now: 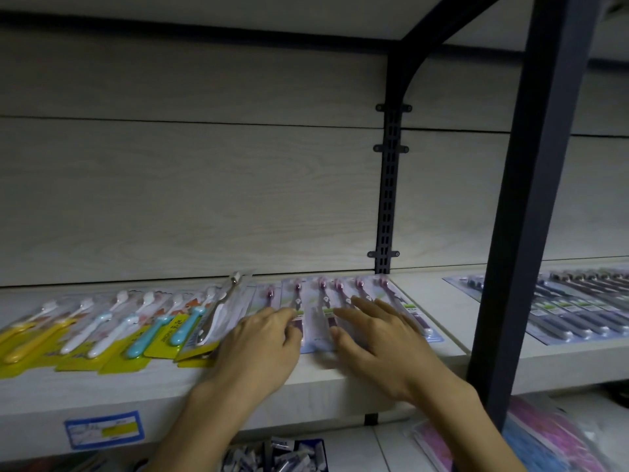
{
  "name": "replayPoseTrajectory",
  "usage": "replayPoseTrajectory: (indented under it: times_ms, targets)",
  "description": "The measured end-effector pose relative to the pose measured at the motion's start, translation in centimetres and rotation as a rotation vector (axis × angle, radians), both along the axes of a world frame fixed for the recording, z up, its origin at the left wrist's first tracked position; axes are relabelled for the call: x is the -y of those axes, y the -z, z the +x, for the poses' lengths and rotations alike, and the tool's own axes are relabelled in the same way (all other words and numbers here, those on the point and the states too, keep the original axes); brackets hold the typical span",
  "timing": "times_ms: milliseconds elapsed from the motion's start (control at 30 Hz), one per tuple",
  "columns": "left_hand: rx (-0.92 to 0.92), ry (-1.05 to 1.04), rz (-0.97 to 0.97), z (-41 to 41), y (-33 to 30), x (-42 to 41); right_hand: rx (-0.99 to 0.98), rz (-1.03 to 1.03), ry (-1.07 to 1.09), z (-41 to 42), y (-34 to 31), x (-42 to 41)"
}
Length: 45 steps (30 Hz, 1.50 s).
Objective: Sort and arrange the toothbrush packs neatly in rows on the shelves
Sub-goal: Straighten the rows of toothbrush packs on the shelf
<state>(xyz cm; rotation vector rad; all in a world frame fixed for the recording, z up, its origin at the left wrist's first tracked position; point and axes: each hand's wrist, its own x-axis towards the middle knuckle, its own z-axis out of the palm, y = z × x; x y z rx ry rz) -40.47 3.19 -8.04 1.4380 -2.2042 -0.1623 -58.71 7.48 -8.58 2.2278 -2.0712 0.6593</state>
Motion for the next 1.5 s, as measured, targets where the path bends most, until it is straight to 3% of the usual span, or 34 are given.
replayPoseTrajectory:
  times_ms: [533,700,1233,1500]
  targets:
    - [0.019,-0.181,-0.133,0.7,-0.7,0.7,-0.025,0.019,0.031,-0.6,-0.9,0.2]
    - [-0.047,-0.060,-0.125,0.2,-0.3,0.7,-0.029,0.025,0.031,-0.9,-0.8,0.4]
    - [0.096,0.041,-0.121,-3.2,-0.4,0.4,-0.045,-0.121,0.044,-2.4,-0.3,0.7]
    - [0.144,0.051,-0.079,-4.5,-0.6,0.2,0.006,-0.030,0.104,-2.8,0.0,0.8]
